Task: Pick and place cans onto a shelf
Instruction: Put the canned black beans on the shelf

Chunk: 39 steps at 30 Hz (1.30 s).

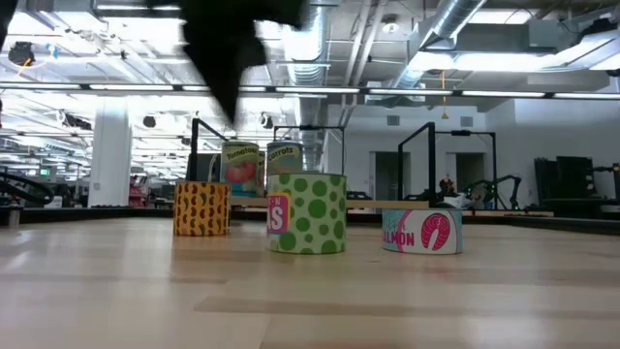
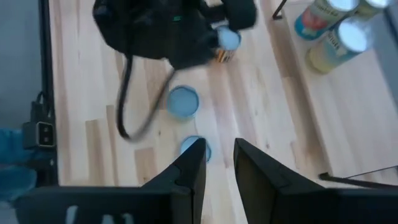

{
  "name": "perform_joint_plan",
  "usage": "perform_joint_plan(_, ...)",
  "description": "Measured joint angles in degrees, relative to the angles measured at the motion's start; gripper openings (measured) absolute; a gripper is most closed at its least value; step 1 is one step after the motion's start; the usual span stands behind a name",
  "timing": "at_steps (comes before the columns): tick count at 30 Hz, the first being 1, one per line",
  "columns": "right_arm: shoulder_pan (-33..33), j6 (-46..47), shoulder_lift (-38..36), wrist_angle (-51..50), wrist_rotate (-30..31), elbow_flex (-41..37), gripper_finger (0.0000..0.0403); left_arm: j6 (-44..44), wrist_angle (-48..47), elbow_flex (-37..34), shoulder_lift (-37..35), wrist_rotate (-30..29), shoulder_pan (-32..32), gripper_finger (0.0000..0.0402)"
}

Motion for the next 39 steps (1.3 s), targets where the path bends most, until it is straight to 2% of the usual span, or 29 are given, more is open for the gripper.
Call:
perform_joint_plan(2, 1.2, 0.0, 0.0, 0.0, 2.0, 0.0, 0.0107, 0.3, -6.8, -0.8, -0.9, 0.6, -1.1, 0.0)
perform_joint_plan(5, 3.1, 0.0, -0.5, 0.0, 4.3, 0.0, 0.0107, 0.2, -8.7, -5.2, -4.8, 5.3, -2.3, 0.0)
perform_joint_plan(7, 4.0, 0.0, -0.8, 0.0, 6.6, 0.0, 0.0107, 0.1, -4.4, -10.2, -8.6, 8.0, -2.6, 0.0)
perform_joint_plan(10, 5.7, 0.4, -1.8, 0.1, 8.6, -1.3, 0.0107, -3.2, 7.7, -19.8, -16.1, 9.4, -2.3, 0.0)
perform_joint_plan(12, 6.2, 1.8, -3.2, 0.1, 10.6, -4.3, 0.0107, -5.3, 17.3, -26.2, -20.2, 7.4, -1.2, 0.0)
perform_joint_plan(15, 6.1, 5.2, -6.5, 0.0, 11.5, -10.6, 0.0107, -8.1, 23.7, -31.8, -24.2, 3.9, 1.3, 0.0)
perform_joint_plan(19, 3.2, 9.5, -11.9, 0.0, 11.5, -19.4, 0.0107, -7.6, 23.4, -32.9, -26.6, 3.1, 5.0, 0.0003)
perform_joint_plan(22, -0.1, 12.3, -16.2, 0.0, 11.3, -25.4, 0.0107, -3.9, 24.0, -32.9, -27.3, 5.4, 7.5, 0.0017)
perform_joint_plan(26, -3.4, 15.6, -21.4, 0.4, 11.1, -32.9, 0.0107, 0.2, 23.4, -32.9, -26.3, 8.6, 9.3, 0.0056)
perform_joint_plan(31, -5.2, 19.6, -26.1, 1.0, 10.0, -41.1, 0.0107, 3.2, 22.7, -32.9, -23.9, 8.5, 9.4, 0.0112)
perform_joint_plan(39, -6.2, 20.9, -29.8, 2.3, 9.4, -47.3, 0.0107, 2.6, 22.6, -32.9, -17.5, 6.6, 9.4, 0.0175)
